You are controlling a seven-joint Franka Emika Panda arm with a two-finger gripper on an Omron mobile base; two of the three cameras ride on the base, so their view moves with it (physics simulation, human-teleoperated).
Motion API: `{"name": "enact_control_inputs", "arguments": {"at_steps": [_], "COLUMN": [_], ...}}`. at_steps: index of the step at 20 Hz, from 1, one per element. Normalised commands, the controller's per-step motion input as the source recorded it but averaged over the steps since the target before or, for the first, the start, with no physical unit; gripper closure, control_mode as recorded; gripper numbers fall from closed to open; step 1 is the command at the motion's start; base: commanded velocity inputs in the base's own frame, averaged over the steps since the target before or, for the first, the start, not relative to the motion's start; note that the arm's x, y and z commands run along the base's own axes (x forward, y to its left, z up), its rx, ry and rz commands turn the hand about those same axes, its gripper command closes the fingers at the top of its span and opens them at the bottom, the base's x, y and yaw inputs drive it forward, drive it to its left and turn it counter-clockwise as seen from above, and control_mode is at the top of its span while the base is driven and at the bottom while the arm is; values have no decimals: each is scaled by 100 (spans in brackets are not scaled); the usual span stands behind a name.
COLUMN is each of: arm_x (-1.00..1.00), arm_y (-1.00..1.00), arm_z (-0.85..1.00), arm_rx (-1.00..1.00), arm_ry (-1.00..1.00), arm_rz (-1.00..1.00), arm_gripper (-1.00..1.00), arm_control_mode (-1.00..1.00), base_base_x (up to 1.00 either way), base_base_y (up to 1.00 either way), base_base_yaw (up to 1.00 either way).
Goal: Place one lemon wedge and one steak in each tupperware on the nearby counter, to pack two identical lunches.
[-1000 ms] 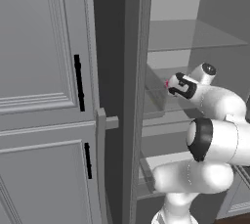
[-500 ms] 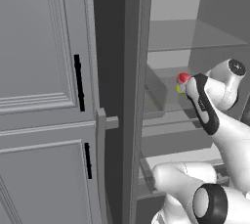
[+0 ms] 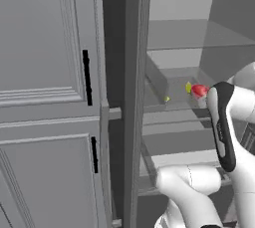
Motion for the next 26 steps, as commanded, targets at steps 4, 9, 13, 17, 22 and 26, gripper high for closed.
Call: {"name": "enact_control_inputs", "arguments": {"at_steps": [4,9,13,17,22,26], "arm_x": [0,0,0,0,0,0], "arm_y": [0,0,0,0,0,0], "arm_z": [0,0,0,0,0,0], "arm_rx": [0,0,0,0,0,0], "arm_ry": [0,0,0,0,0,0], "arm_rz": [0,0,0,0,0,0], "arm_gripper": [100,100,100,100,100,100], "arm_control_mode": [100,100,100,100,100,100], "base_base_x": [-99,-80,-55,-13,83,100], "base_base_y": [7,27,71,100,75,1], "base_base_yaw": [67,75,77,66,37,10]}}
